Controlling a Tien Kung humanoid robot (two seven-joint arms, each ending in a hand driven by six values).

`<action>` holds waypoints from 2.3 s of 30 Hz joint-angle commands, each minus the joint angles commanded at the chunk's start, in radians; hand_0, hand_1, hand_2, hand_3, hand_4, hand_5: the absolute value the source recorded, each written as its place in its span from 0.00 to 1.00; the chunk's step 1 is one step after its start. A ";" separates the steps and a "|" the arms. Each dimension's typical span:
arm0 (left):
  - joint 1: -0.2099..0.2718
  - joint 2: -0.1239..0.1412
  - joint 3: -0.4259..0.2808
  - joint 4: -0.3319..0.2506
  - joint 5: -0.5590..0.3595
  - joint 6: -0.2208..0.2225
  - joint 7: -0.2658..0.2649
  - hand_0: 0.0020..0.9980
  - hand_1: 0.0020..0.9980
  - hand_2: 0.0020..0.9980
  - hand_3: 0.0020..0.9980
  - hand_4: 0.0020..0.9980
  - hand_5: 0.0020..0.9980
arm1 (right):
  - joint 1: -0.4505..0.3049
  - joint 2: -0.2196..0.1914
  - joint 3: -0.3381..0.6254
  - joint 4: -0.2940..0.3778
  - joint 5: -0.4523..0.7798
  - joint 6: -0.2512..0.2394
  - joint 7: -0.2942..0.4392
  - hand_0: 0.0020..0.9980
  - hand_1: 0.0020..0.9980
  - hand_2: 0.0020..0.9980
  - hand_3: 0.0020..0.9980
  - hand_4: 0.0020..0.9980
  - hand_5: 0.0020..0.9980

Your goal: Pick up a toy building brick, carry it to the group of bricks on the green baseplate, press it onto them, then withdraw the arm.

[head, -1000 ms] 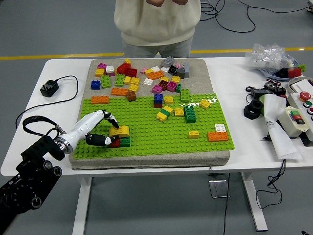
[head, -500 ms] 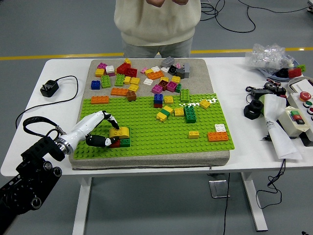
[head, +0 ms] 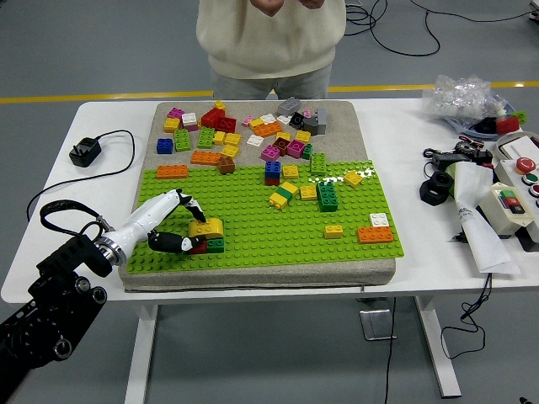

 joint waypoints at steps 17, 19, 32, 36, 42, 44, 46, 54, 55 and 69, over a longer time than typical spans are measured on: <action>0.000 0.000 0.005 0.002 -0.002 -0.003 -0.001 0.98 0.75 0.52 0.50 0.80 0.05 | 0.000 0.001 -0.004 0.000 0.000 -0.002 -0.001 0.79 0.70 0.75 0.71 0.91 0.55; -0.001 -0.001 0.005 0.003 -0.002 -0.003 -0.001 0.98 0.75 0.52 0.50 0.81 0.05 | 0.000 0.002 -0.004 0.000 0.000 -0.002 -0.001 0.79 0.70 0.75 0.71 0.91 0.55; -0.006 -0.005 0.008 0.013 -0.006 -0.001 -0.002 0.99 0.75 0.52 0.50 0.81 0.06 | 0.000 0.002 -0.005 0.000 0.000 -0.002 -0.001 0.79 0.70 0.75 0.71 0.91 0.55; -0.010 -0.006 0.008 0.018 -0.008 0.000 -0.002 0.99 0.76 0.53 0.51 0.83 0.06 | 0.000 0.001 -0.004 0.000 -0.001 -0.001 -0.002 0.79 0.70 0.75 0.71 0.91 0.55; -0.020 -0.010 0.007 0.025 -0.009 0.002 -0.001 0.99 0.76 0.53 0.51 0.83 0.07 | 0.002 0.001 -0.004 0.000 0.000 0.000 -0.003 0.79 0.70 0.75 0.71 0.91 0.55; -0.022 -0.011 0.007 0.027 -0.009 0.002 -0.001 0.99 0.76 0.53 0.51 0.83 0.07 | 0.003 0.001 -0.004 0.000 0.001 0.000 -0.003 0.79 0.70 0.75 0.71 0.91 0.55; -0.023 -0.011 0.006 0.029 -0.010 0.001 -0.001 0.99 0.76 0.53 0.51 0.83 0.07 | 0.003 0.001 -0.003 0.000 0.000 0.000 -0.003 0.79 0.70 0.75 0.71 0.91 0.55; -0.025 -0.012 0.005 0.033 -0.009 -0.001 -0.001 1.00 0.76 0.53 0.52 0.83 0.07 | 0.003 0.001 -0.002 0.000 0.000 0.000 -0.001 0.79 0.70 0.75 0.71 0.91 0.55; -0.025 -0.012 0.004 0.034 -0.009 -0.001 -0.001 1.00 0.76 0.53 0.52 0.83 0.07 | 0.003 0.001 -0.002 0.000 0.000 0.000 -0.001 0.79 0.70 0.75 0.71 0.91 0.55; -0.027 -0.012 -0.001 0.039 -0.013 -0.005 -0.003 1.00 0.78 0.55 0.55 0.84 0.08 | 0.003 0.001 0.000 0.000 0.003 0.002 -0.001 0.79 0.70 0.75 0.71 0.91 0.55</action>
